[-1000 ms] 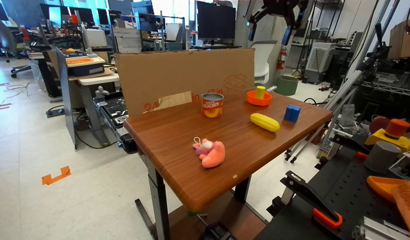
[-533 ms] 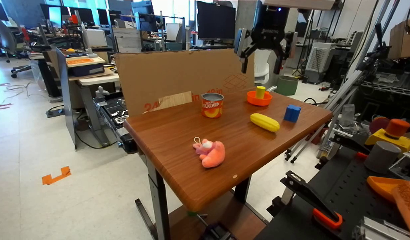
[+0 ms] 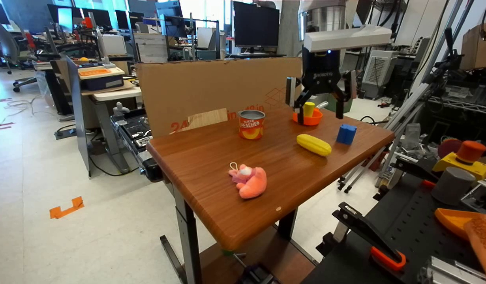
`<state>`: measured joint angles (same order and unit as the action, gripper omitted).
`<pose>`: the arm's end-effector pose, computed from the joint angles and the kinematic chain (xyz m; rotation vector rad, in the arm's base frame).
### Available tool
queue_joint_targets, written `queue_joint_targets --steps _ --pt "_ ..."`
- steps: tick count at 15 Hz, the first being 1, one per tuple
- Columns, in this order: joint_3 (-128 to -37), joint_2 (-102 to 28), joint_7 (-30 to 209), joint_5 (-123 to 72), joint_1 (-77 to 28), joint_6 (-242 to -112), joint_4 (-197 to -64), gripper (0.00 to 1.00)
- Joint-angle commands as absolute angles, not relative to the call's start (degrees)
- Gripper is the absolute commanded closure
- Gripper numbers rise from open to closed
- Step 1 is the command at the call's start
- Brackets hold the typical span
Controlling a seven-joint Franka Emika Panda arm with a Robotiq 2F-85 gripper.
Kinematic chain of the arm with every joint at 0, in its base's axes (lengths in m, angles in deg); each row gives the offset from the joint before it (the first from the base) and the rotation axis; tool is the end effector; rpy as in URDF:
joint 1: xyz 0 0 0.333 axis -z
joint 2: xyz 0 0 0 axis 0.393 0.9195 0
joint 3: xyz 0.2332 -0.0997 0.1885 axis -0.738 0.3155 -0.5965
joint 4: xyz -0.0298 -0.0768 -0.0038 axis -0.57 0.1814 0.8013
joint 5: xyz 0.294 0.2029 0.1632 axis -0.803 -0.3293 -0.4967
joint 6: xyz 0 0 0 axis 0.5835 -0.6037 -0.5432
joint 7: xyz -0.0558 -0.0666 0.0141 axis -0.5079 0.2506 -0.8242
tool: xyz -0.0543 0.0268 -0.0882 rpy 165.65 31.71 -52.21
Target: Move the cob of maize to the right
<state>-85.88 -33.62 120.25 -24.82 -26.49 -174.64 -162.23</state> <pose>0.5421 0.0222 0.2191 2.9106 -0.7869 -0.2695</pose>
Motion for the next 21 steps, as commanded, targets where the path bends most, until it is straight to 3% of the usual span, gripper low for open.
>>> queue_joint_targets --steps 1,10,11,13,19,21 --pt "-84.13 -30.82 121.32 -22.74 -28.91 -171.88 -160.57 0.00" --pt "-82.86 -26.81 121.85 -15.85 -32.99 -173.69 -161.20 0.00" --pt "-82.64 -26.41 121.97 -15.35 -33.29 -173.64 -160.97 0.25" --pt "-82.35 -26.03 122.27 -14.75 -33.69 -173.61 -160.55 0.34" --pt "-82.41 -30.93 121.01 -12.37 -34.50 -173.62 -162.36 0.81" --pt "-82.94 -35.84 118.83 -12.27 -33.96 -172.56 -164.52 0.91"
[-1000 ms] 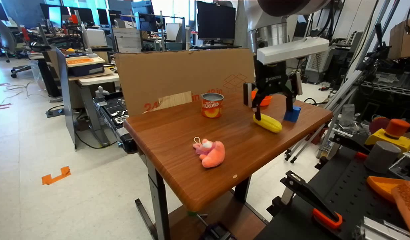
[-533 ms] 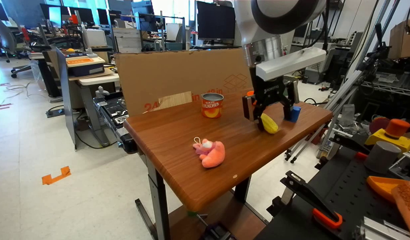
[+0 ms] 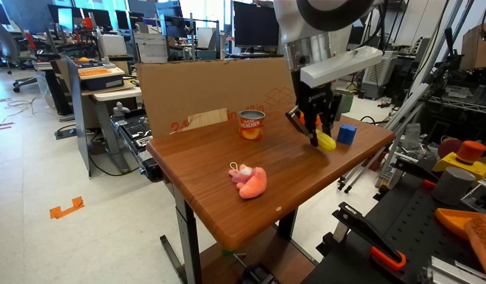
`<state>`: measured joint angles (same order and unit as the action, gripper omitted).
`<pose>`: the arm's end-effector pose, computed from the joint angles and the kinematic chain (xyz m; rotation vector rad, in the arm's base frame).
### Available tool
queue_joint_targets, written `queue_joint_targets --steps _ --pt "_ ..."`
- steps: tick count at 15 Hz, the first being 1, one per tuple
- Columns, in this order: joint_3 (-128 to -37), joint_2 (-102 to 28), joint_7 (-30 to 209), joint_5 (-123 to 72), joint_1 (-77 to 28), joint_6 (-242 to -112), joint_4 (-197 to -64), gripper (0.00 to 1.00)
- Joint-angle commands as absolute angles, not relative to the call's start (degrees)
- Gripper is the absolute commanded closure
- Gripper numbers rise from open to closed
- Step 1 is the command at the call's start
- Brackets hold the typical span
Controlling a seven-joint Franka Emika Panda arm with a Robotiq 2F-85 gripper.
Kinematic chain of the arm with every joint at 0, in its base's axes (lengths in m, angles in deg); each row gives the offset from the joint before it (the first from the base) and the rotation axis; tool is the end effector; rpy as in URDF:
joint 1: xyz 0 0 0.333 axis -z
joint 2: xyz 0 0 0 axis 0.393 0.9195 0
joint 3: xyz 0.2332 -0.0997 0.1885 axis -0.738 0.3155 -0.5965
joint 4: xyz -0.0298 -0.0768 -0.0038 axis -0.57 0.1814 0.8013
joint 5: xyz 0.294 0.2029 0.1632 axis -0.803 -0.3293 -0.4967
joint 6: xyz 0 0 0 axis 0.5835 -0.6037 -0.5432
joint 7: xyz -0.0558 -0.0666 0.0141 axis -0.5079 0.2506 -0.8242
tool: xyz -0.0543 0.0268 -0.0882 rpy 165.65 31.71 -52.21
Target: Move the cob of maize to the right
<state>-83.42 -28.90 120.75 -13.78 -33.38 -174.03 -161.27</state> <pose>0.5344 0.0584 0.1806 2.8116 -0.4368 -0.2738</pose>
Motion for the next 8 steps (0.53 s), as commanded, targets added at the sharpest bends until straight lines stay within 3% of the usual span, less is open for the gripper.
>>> queue_joint_targets --steps 1,8 --pt "-83.09 -38.19 117.58 -12.01 -33.57 -172.32 -165.49 0.91" --pt "-82.42 -53.78 115.42 -4.83 -27.34 -169.96 -167.00 0.91"
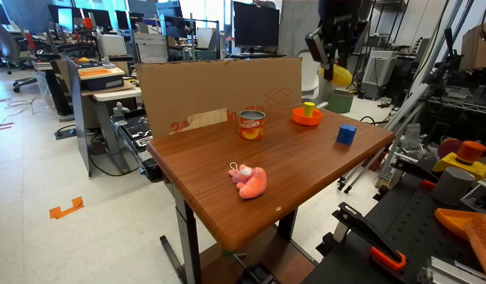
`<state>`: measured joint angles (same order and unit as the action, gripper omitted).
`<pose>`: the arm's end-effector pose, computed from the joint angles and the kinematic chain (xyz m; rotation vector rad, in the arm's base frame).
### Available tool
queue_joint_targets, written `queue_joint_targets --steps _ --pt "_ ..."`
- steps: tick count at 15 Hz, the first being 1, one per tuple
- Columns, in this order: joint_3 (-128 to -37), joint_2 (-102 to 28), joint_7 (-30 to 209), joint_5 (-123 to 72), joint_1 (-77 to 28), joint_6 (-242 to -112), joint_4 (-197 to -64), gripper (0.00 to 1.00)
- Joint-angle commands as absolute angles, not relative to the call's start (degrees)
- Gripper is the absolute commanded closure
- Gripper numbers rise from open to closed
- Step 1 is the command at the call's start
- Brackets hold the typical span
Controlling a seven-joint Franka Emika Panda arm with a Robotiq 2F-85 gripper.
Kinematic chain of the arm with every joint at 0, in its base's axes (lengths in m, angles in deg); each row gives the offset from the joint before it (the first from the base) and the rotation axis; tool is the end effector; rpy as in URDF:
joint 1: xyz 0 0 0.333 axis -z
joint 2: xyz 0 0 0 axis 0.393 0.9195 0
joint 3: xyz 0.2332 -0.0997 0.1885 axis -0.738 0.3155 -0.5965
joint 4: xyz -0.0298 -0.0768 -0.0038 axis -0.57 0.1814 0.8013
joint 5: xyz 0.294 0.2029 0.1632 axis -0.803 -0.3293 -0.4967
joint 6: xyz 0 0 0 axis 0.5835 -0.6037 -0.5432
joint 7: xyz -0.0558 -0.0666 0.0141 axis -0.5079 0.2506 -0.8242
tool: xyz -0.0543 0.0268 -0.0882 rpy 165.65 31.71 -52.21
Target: Move the cob of maize to the right
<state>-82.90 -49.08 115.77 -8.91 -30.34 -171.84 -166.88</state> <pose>0.5249 0.0217 0.3297 2.8456 -0.3682 0.0230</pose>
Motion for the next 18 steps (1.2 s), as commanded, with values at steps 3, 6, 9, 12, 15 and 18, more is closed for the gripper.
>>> queue_joint_targets --steps 3,6,9,12,15,18 --pt "-82.00 -52.89 115.39 -0.53 -22.79 -168.73 -163.04 0.91" --pt "-81.23 -47.59 113.46 2.79 -19.71 -165.68 -157.69 0.91" --pt "-79.76 -41.35 112.84 5.29 -18.67 -164.21 -153.46 0.91" --pt "-77.53 -34.92 114.57 9.17 -19.23 -163.23 -150.59 0.91" --pt "-75.92 -30.60 115.87 12.11 -20.00 -164.34 -150.20 0.91" --pt "-75.35 -29.11 118.01 14.69 -20.21 -168.96 -152.68 0.91"
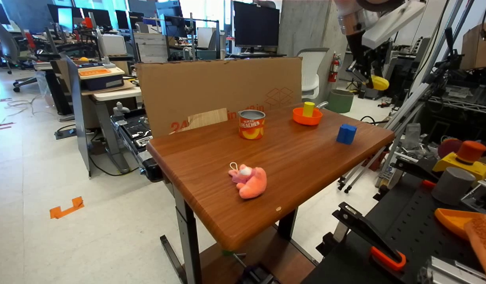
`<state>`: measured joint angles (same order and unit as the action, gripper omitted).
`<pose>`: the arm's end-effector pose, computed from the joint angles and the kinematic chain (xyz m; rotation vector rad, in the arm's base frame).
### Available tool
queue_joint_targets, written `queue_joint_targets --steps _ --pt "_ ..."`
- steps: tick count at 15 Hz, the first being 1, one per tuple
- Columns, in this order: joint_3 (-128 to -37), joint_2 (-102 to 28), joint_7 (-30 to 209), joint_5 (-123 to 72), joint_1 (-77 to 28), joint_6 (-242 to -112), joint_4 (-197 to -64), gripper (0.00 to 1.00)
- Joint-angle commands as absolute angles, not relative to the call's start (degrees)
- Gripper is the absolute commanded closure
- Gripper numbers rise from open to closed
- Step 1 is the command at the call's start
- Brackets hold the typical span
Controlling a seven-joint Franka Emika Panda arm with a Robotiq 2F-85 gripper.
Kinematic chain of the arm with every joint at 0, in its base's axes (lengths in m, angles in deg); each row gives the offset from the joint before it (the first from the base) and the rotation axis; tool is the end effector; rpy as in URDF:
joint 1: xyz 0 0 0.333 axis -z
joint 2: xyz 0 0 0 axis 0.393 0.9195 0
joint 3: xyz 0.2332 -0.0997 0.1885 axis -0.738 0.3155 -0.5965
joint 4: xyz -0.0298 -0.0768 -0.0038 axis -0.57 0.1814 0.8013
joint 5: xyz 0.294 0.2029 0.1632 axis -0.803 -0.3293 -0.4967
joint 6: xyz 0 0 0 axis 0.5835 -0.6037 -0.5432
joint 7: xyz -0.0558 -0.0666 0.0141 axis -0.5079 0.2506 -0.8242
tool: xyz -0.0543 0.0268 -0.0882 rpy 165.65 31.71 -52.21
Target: Move the cob of maize to the right
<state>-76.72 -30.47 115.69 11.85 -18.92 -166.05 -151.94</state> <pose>0.5680 -0.1686 0.2574 2.4719 -0.3906 -0.1746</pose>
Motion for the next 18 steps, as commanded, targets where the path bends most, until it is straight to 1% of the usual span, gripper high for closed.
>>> queue_joint_targets --steps 1,7,10,12,18 --pt "-75.47 -28.97 118.92 14.35 -19.85 -171.00 -153.59 0.91" --pt "-72.72 -27.21 124.94 13.67 -18.92 -192.35 -157.48 0.91" --pt "-70.81 -26.55 125.13 12.64 -19.96 -194.78 -159.91 0.91" --pt "-70.32 -26.52 124.39 12.27 -20.54 -193.99 -161.58 0.91" --pt "-71.25 -27.33 122.97 11.70 -22.44 -192.56 -165.60 0.91"
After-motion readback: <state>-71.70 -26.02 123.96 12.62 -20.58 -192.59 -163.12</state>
